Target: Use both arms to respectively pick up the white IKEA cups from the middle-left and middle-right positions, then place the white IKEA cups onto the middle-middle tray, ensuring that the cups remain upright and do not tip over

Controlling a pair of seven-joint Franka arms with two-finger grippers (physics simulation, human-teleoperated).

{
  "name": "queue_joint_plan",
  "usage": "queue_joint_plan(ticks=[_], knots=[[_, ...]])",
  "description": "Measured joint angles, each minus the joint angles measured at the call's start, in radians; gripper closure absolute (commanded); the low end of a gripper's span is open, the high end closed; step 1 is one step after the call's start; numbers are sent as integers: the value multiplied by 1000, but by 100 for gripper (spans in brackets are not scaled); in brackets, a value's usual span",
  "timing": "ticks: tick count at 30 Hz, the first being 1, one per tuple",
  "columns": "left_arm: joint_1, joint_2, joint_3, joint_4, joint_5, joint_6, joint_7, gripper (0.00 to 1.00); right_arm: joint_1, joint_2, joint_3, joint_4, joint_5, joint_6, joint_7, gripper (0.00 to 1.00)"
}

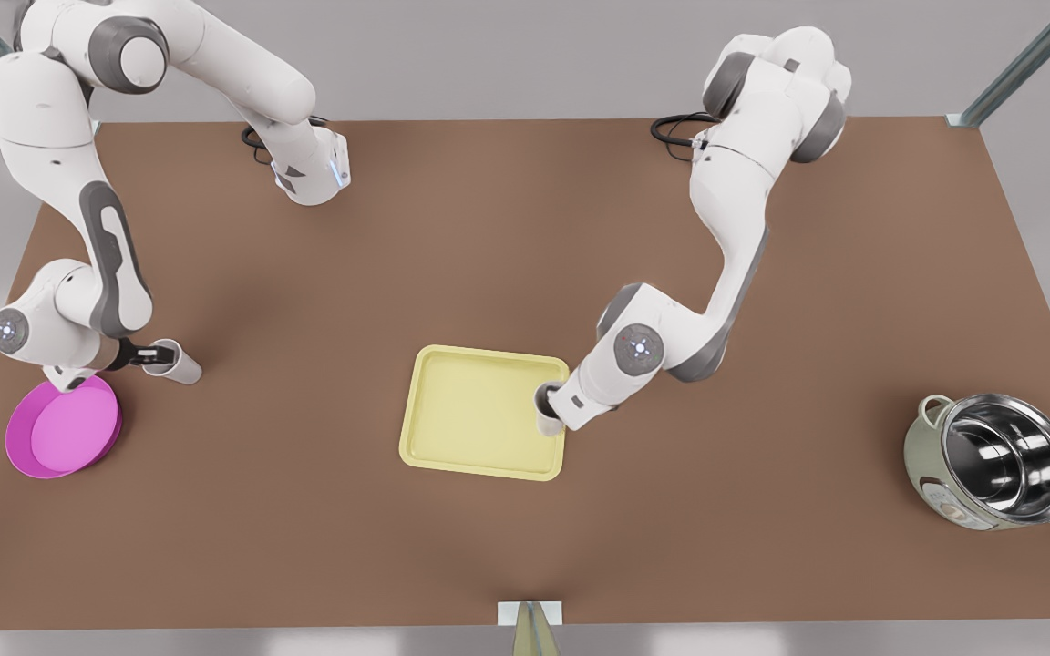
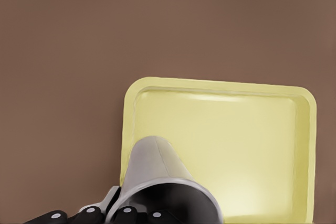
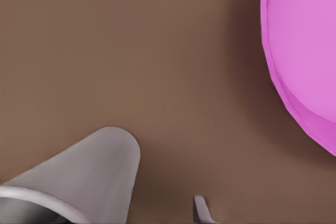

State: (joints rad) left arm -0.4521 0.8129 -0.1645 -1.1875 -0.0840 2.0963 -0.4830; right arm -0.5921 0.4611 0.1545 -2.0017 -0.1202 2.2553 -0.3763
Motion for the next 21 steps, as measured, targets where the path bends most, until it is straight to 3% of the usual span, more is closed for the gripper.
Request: queue_joint_plan(ticks=[2,5,9,11,12,13,14,18,21], knots=[[-2,55,-14,58,1,-30,-79,79,0,-2,1,2,4,1,-12,62],[-4,101,-45,75,0,-65,-181,79,9,-10,11,8,10,-1,-37,79],[1,137,-62,78,0,-90,-290,79,18,-27,32,16,5,-7,-62,79],[3,149,-63,76,0,-90,-335,79,16,-59,119,70,5,-39,-72,79],[5,153,-64,76,0,-88,-355,66,17,-66,197,111,5,-63,-76,79],[5,157,-64,75,-2,-86,-373,27,53,-68,257,144,4,-83,-80,79],[8,158,-66,74,-6,-83,-389,0,128,-61,288,185,4,-99,-83,79],[25,154,-76,73,-26,-73,-437,0,446,97,317,427,8,-137,-59,79],[38,109,-79,49,-22,-99,-473,0,572,173,318,507,6,-135,4,79]])
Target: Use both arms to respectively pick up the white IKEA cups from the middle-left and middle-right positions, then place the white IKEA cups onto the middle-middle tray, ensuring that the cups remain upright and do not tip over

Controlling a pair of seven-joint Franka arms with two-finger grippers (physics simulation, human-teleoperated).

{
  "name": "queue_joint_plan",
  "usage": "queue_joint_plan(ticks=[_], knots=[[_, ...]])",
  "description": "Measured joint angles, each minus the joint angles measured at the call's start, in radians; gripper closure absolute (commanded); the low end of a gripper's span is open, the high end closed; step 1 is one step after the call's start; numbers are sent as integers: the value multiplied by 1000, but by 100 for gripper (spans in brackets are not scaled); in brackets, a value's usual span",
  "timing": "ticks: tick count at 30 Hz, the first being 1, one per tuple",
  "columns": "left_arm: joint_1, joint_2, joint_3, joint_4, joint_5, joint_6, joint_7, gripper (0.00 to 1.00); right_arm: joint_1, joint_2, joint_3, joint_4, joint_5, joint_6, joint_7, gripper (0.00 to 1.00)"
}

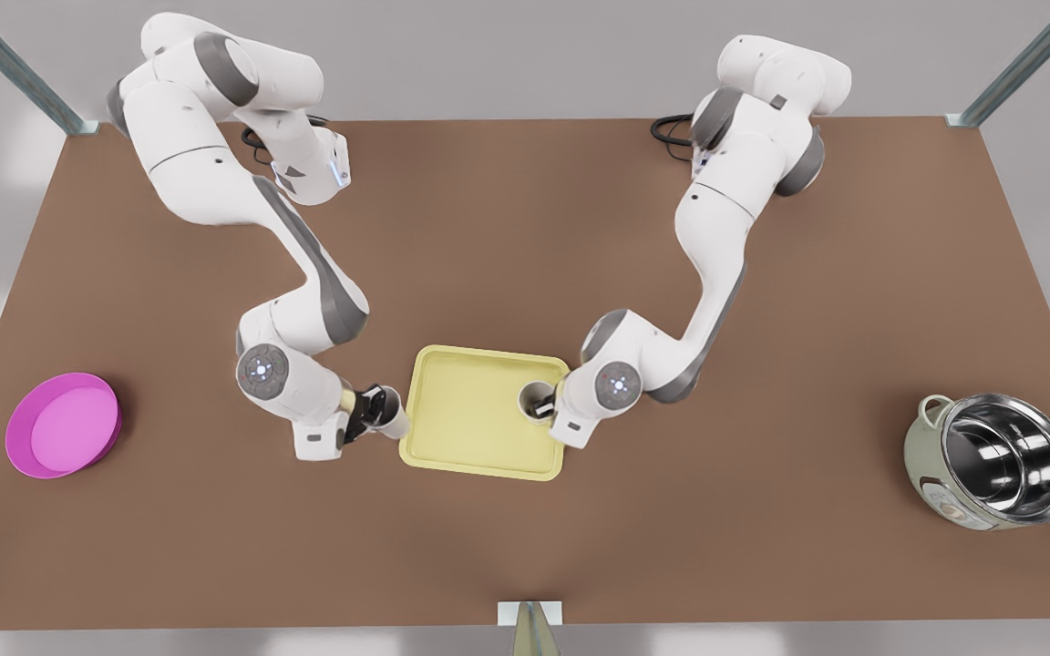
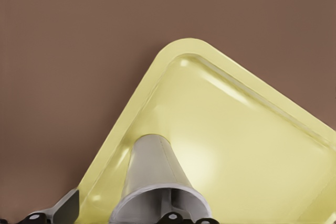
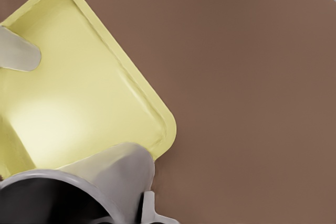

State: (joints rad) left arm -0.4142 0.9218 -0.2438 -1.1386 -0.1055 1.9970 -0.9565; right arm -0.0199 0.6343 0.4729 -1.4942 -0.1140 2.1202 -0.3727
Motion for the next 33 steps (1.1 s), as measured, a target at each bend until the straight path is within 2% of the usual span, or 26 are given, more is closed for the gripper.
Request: queue_joint_plan(ticks=[3,6,8,9,11,12,13,14,22,24,26,28,29,33], knots=[[19,-97,0,-29,9,-78,-35,0,78,40,-6,-8,-1,26,64,79],[164,-295,0,87,39,-307,-27,0,113,80,-11,-42,-1,68,120,79],[260,-370,0,138,113,-466,34,0,128,105,-11,-46,-1,92,152,79],[278,-426,10,101,156,-522,76,0,135,116,-17,-47,-2,102,167,79],[287,-669,56,-244,206,-522,158,0,141,135,-23,-48,-7,122,194,79],[294,-709,67,-308,214,-520,196,0,142,141,-24,-48,-8,130,207,79],[305,-729,72,-334,220,-519,232,0,142,144,-25,-48,-10,138,219,56],[311,-735,75,-348,225,-519,266,0,143,146,-27,-48,-13,144,231,0],[310,-747,62,-353,218,-549,479,0,123,130,-25,-58,-37,164,326,0],[331,-749,62,-353,191,-562,519,0,106,60,-18,-109,-31,154,340,0],[360,-749,58,-353,166,-578,555,0,97,-77,-5,-165,-17,103,349,0],[364,-748,55,-353,152,-590,587,0,87,-202,-6,-131,12,-17,357,0],[361,-748,55,-353,148,-595,602,0,66,-214,-21,-73,18,-92,361,0],[356,-747,52,-353,139,-609,653,0,9,-167,-228,104,-75,-304,379,0]])
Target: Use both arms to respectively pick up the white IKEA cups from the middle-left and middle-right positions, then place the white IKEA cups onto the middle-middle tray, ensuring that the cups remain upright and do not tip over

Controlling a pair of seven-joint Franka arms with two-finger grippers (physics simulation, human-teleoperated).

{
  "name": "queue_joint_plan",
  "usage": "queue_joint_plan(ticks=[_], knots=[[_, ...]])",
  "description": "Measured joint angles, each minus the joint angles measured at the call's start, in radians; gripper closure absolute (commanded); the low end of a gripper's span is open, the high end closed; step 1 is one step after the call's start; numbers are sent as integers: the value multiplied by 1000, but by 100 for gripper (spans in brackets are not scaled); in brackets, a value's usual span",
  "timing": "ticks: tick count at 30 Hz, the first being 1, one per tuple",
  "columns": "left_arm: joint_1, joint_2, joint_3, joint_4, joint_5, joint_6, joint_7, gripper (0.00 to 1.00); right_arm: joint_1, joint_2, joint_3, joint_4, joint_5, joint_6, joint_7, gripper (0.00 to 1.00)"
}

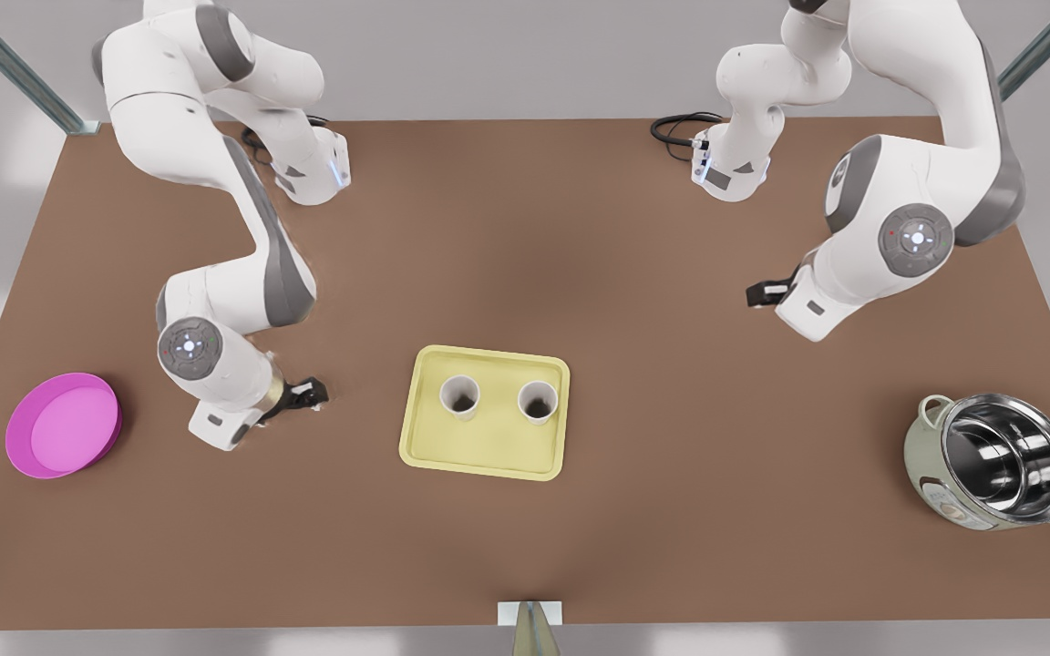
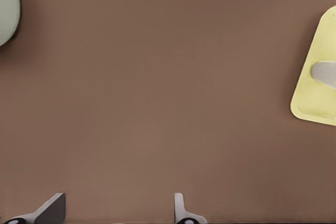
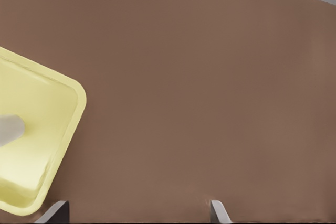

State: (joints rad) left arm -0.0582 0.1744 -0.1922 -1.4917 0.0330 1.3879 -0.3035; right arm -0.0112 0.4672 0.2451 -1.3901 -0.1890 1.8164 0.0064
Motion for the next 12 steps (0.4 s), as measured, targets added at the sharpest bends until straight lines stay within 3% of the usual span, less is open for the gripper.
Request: queue_joint_plan(ticks=[4,8,12], knots=[[0,-2,-16,0,-2,-14,40,0,26,-112,-87,149,-40,-187,4,0],[2,-2,-19,0,-1,-21,73,0,48,-361,-159,-9,19,-303,8,0],[3,-2,-19,0,0,-25,98,0,41,-417,-165,-68,52,-362,12,0]])
